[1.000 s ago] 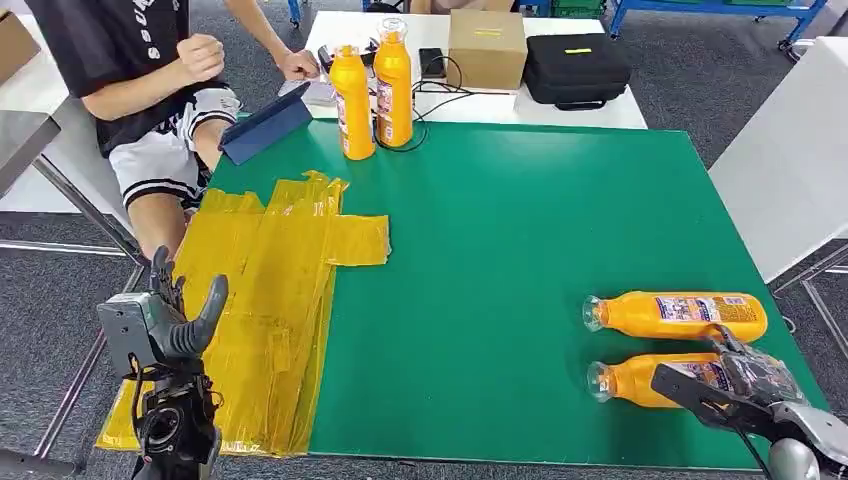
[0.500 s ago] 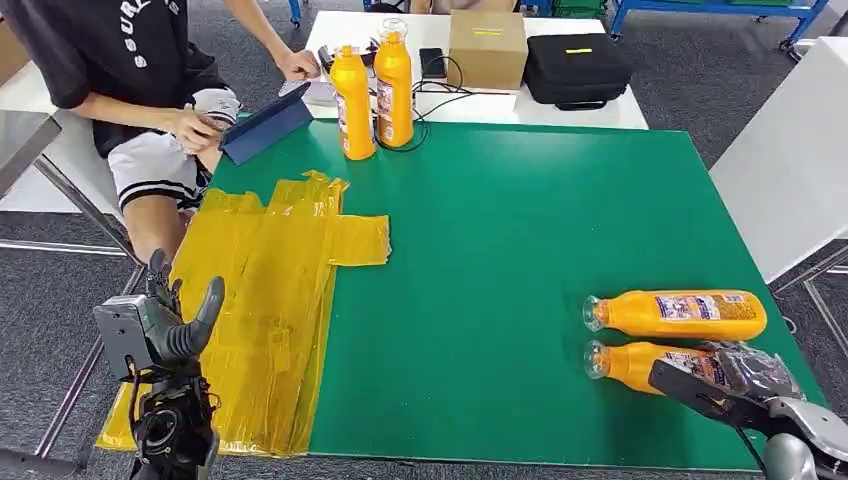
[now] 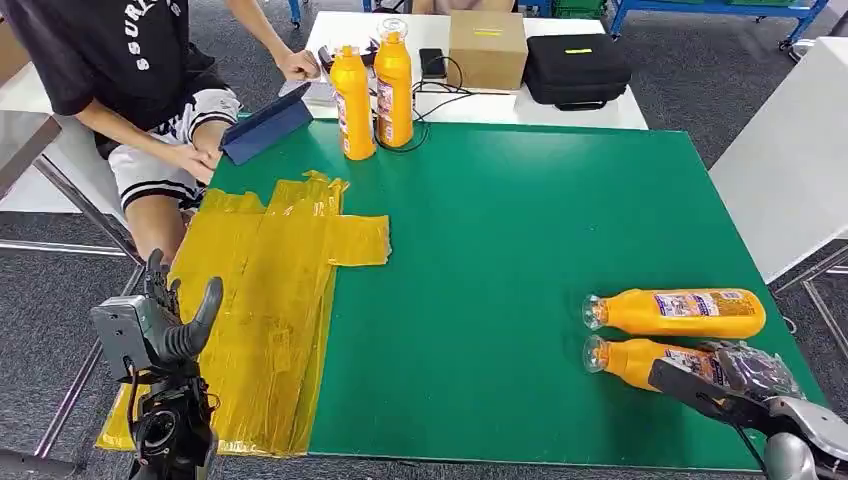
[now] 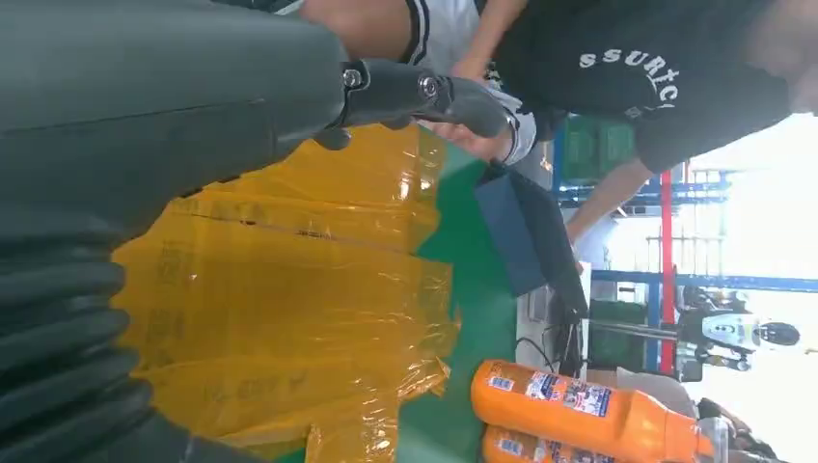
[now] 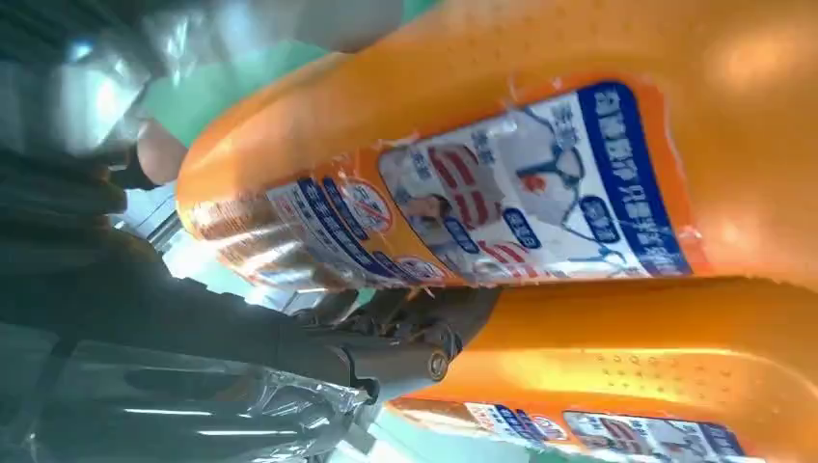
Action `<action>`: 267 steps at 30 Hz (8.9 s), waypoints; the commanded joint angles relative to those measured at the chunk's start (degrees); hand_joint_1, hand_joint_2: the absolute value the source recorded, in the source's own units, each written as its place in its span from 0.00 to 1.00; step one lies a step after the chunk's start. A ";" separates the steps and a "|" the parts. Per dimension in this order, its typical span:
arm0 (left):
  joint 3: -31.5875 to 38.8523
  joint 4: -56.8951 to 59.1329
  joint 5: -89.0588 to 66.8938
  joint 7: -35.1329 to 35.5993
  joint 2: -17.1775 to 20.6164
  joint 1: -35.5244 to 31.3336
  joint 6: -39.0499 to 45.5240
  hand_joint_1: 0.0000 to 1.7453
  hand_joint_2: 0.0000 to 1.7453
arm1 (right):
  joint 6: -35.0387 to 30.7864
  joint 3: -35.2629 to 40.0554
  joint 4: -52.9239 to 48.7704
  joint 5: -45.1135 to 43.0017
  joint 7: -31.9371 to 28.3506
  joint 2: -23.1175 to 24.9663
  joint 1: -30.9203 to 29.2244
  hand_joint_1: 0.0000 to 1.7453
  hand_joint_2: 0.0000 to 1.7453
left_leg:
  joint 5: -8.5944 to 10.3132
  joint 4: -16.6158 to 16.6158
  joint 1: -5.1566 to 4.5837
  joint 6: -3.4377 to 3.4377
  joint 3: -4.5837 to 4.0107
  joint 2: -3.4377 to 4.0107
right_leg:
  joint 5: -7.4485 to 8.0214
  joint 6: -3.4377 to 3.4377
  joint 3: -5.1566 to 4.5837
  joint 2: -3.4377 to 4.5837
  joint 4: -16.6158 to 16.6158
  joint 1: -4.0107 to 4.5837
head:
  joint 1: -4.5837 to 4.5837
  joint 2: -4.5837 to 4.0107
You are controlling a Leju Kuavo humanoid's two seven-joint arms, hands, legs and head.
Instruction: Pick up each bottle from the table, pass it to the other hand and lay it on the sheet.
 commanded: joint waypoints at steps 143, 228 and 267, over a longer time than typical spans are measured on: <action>-25.40 -11.52 7.21 0.86 4.35 -7.07 -14.00 0.00 1.00 | -35.66 63.94 22.45 -30.49 -13.44 40.29 -40.21 1.00 1.00 | 0.01 -0.12 0.17 0.03 0.42 0.59 | 0.19 -0.03 0.37 0.51 -0.22 0.17 | 0.02 0.00; -17.20 -15.81 -1.70 -2.30 2.01 0.73 3.07 1.00 1.00 | -40.74 40.39 -24.08 -37.17 -11.32 25.46 -17.97 0.00 1.00 | 0.03 -0.10 0.13 0.10 0.10 0.19 | 0.19 -0.02 0.13 0.04 -0.27 0.15 | 0.07 0.00; -43.43 9.59 -81.58 32.02 10.18 -13.33 25.95 1.00 1.00 | -47.63 30.58 -30.90 -16.76 -7.84 21.93 -15.66 0.00 1.00 | 0.16 -0.27 0.13 0.03 0.36 -0.26 | 0.14 -0.04 0.47 -0.43 -0.44 0.14 | 0.07 0.00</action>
